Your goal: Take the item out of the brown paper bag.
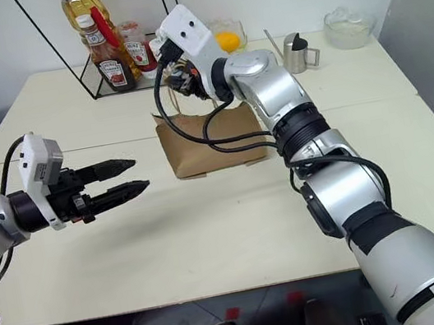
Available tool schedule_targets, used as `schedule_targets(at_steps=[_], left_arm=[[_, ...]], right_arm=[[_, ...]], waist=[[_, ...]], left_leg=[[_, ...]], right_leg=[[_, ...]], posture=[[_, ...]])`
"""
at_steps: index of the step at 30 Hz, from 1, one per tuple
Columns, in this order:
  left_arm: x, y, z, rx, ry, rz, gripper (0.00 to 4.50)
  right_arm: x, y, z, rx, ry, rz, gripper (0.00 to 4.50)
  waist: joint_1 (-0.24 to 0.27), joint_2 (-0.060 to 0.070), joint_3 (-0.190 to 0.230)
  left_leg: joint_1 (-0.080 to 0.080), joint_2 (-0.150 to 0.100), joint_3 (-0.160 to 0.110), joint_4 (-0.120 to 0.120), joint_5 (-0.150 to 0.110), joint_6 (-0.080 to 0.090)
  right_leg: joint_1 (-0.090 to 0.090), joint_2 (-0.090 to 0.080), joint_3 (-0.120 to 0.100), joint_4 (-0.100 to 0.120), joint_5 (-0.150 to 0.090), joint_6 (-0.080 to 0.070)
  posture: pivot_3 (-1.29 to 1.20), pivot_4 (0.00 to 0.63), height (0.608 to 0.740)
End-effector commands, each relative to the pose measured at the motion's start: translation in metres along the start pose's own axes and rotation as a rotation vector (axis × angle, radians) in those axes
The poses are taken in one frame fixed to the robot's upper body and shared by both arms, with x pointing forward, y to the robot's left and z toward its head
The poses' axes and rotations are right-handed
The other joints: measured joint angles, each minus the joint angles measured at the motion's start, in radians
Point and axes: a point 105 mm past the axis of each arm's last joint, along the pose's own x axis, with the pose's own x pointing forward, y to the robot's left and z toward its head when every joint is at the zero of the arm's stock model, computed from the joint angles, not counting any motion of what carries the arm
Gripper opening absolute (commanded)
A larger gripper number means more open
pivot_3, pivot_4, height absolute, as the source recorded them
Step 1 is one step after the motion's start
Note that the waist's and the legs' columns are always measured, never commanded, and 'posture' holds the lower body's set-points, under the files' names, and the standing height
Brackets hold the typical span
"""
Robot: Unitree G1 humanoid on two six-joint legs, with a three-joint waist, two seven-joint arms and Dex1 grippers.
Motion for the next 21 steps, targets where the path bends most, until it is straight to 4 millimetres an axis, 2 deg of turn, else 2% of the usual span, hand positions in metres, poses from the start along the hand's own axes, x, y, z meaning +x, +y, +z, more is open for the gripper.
schedule_targets(at_steps=[1,9,14,17,21], left_arm=[[0.002,0.000,0.011,0.046,-0.019,0.005,3.08],[0.008,0.002,0.015,0.048,-0.035,0.019,3.08],[0.016,0.007,0.022,0.060,-0.071,0.028,3.08],[0.020,0.022,0.030,0.094,-0.108,0.090,2.54],[0.030,0.060,0.044,0.212,-0.113,0.217,1.35]], right_arm=[[-0.012,-0.001,0.013,-0.062,-0.031,0.016,3.07],[-0.068,0.001,0.000,-0.114,-0.032,-0.004,3.07],[-0.121,0.006,-0.007,-0.130,-0.003,0.008,3.07],[-0.148,0.018,-0.005,-0.135,-0.011,0.055,3.11],[-0.178,0.038,-0.001,-0.124,-0.031,0.090,3.11]], waist=[[0.001,0.000,0.000],[0.003,0.000,0.000],[0.009,-0.001,0.000],[0.014,-0.001,0.000],[0.024,-0.001,0.000]], left_leg=[[0.000,0.000,0.000,0.000,0.000,0.000],[0.000,0.000,-0.001,0.001,0.000,0.000],[0.000,0.000,-0.001,0.001,0.000,0.000],[0.000,0.000,-0.002,0.002,0.000,0.000],[0.000,0.000,-0.002,0.002,0.000,0.000]], right_leg=[[0.000,0.000,0.000,0.000,0.000,0.000],[0.000,0.000,0.000,0.000,0.000,0.000],[0.001,0.000,0.000,0.000,0.000,0.000],[0.001,0.000,0.000,0.000,0.000,0.000],[0.001,0.001,0.000,0.000,0.000,0.000]], posture=[[0.00,0.150,0.740],[0.00,0.150,0.740],[0.00,0.150,0.740],[0.00,0.150,0.740],[0.00,0.150,0.740]])
